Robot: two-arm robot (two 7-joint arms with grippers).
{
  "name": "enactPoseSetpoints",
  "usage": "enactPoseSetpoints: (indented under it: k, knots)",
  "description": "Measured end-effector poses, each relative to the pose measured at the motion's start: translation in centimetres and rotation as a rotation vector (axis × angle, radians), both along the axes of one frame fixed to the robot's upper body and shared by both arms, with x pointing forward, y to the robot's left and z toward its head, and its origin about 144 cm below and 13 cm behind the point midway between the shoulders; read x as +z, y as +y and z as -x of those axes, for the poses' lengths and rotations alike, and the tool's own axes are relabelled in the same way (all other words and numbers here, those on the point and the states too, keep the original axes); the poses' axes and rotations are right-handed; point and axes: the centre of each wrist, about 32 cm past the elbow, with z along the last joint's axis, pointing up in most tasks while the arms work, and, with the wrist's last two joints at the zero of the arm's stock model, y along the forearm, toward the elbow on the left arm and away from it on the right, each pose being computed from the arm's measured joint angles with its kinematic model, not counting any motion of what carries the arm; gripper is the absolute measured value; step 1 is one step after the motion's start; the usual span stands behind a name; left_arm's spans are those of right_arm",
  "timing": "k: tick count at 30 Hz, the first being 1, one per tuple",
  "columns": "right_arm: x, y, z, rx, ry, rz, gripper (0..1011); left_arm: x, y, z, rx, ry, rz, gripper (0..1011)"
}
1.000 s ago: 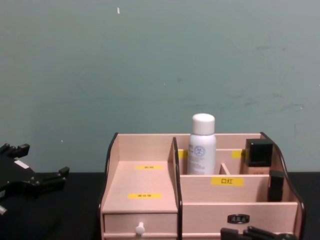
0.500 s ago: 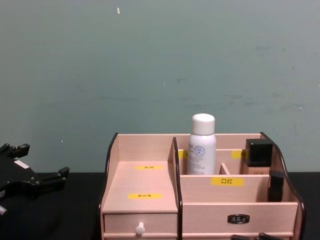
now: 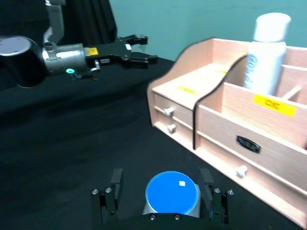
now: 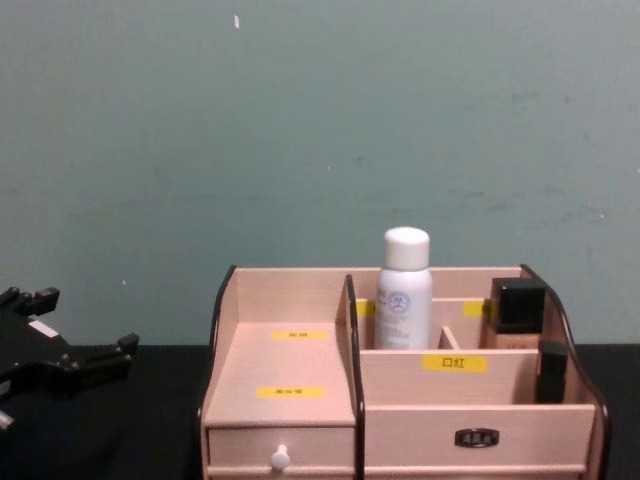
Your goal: Pick up the facial cleanser and watermelon frost from the table and place them into the tiered storage box.
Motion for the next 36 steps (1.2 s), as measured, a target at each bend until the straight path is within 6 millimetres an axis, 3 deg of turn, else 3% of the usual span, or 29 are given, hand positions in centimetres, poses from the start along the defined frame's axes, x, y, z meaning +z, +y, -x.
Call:
enactPoseSetpoints:
  k: [19,36]
  knots:
    - [-1.6,-0.8,-1.4,-0.035,0.029,0.010,1000,0.0,0.0,0.0,0.000,0.000,0.000,1010]
    - [-2.2,0.1,-2.6,0.002,0.039,0.012,1000,0.0,0.0,0.0,0.000,0.000,0.000,1010]
